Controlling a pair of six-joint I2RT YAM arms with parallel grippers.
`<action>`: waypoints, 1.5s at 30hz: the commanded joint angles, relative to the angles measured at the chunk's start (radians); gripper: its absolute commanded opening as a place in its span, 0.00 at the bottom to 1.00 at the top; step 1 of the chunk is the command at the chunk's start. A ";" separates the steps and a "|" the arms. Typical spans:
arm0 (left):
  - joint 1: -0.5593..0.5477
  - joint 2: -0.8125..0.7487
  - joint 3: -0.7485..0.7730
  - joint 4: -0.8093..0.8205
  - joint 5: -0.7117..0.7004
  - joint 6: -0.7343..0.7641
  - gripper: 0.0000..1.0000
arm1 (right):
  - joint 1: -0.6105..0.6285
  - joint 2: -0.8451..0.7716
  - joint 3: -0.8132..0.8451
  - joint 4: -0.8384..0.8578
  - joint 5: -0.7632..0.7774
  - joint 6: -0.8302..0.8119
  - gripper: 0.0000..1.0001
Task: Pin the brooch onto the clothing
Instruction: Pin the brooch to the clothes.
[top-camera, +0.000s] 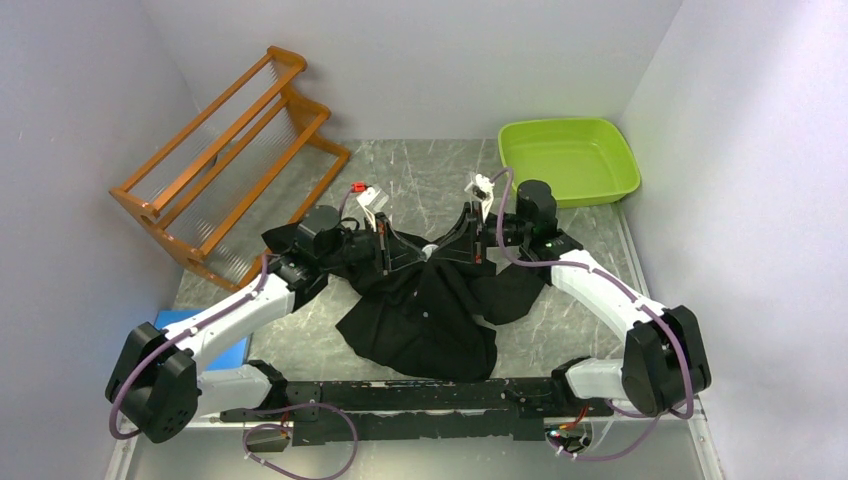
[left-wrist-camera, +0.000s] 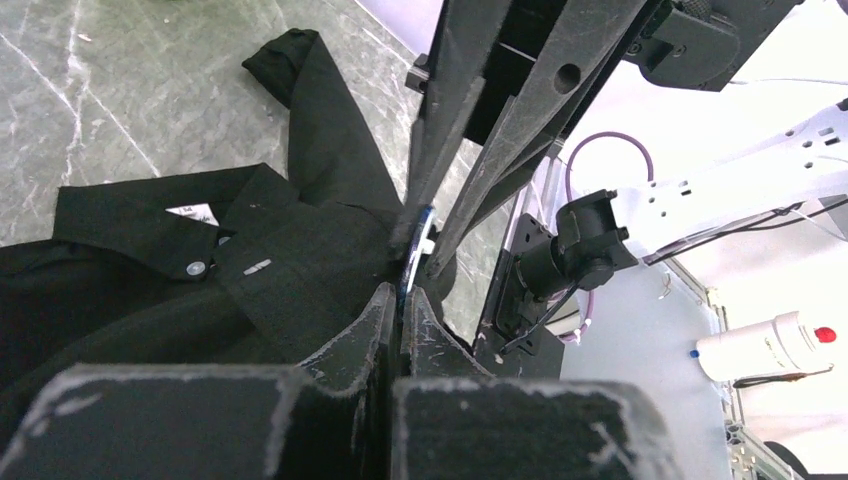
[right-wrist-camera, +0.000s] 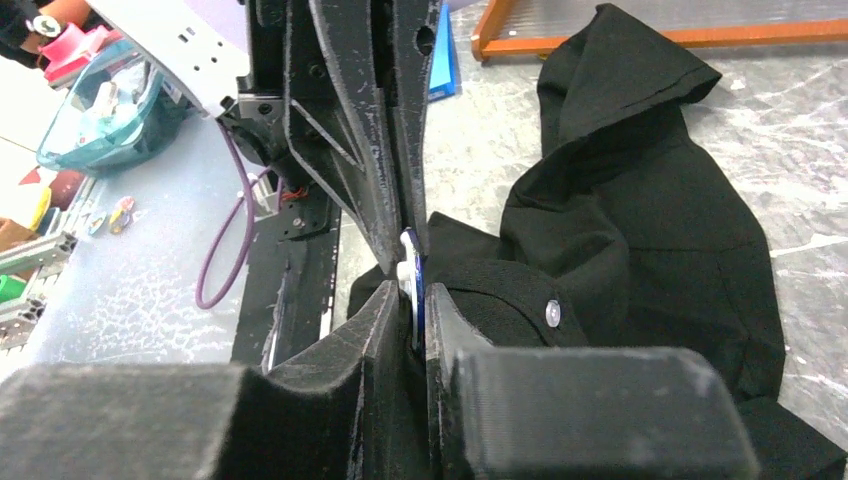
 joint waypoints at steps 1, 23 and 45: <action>-0.023 -0.026 0.072 0.035 0.047 -0.004 0.03 | 0.015 0.022 0.049 -0.083 0.095 -0.113 0.20; -0.029 0.004 0.116 0.051 0.021 -0.041 0.03 | 0.054 0.068 0.129 -0.285 0.305 -0.193 0.09; -0.034 -0.081 0.012 0.072 -0.090 -0.058 0.03 | 0.027 -0.061 -0.007 -0.090 0.413 -0.059 0.00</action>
